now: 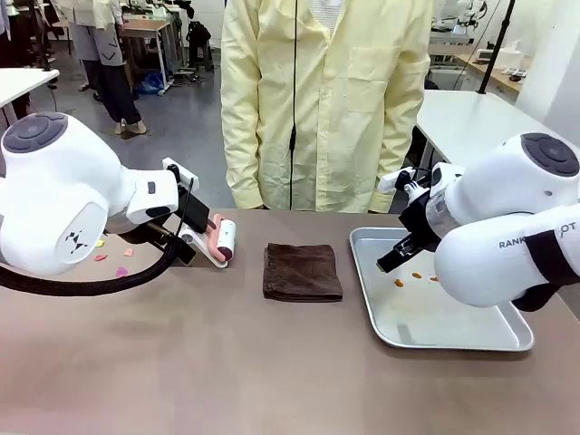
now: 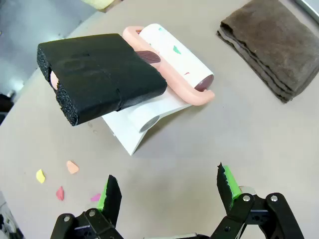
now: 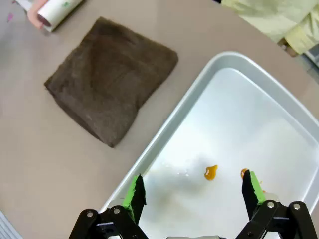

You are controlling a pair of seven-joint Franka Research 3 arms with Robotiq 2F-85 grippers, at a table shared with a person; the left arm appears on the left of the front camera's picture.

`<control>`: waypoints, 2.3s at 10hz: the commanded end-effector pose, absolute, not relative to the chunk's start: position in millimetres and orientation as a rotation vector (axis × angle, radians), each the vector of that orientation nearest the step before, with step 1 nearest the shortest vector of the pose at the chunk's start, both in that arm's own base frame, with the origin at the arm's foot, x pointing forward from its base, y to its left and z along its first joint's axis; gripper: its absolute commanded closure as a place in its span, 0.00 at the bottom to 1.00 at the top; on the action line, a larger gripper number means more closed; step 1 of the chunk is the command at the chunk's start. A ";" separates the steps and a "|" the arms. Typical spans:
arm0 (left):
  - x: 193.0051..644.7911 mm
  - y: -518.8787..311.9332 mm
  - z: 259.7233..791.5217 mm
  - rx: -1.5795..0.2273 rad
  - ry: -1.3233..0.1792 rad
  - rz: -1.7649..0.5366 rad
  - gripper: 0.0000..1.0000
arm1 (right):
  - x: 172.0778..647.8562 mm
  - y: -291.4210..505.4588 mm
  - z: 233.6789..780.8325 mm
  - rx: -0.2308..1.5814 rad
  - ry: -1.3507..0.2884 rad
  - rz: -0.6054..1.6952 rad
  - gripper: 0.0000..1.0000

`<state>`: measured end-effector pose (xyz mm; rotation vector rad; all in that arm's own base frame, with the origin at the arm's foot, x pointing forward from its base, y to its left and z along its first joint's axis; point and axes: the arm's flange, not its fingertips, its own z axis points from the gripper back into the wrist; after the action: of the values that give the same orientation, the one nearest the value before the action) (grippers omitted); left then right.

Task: Clean the surface of the table.
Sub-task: Hold the Lint Roller with your left hand and the towel with your right hand.

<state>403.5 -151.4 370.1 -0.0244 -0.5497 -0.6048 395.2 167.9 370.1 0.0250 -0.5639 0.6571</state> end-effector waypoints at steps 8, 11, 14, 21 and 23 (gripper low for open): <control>403.4 -151.4 370.1 -0.024 -0.550 -0.605 0.00 | 395.2 167.9 370.1 0.025 -0.564 0.657 0.00; 403.4 -151.4 370.1 -0.024 -0.550 -0.605 0.00 | 395.2 167.9 370.1 0.025 -0.564 0.657 0.00; 403.4 -151.4 370.1 -0.024 -0.550 -0.605 0.00 | 395.2 167.9 370.1 0.025 -0.564 0.657 0.00; 347.6 -112.2 445.6 -0.460 -0.215 -0.122 0.00 | 338.5 134.4 472.7 0.499 -0.268 0.092 0.00; 337.6 -62.6 472.4 -0.726 -0.291 -0.051 0.00 | 315.1 86.6 499.8 0.721 -0.367 -0.039 0.00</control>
<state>341.5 -86.8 465.9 -0.5930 -0.2246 -0.0988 335.4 111.5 509.8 0.6289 -0.2725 0.0371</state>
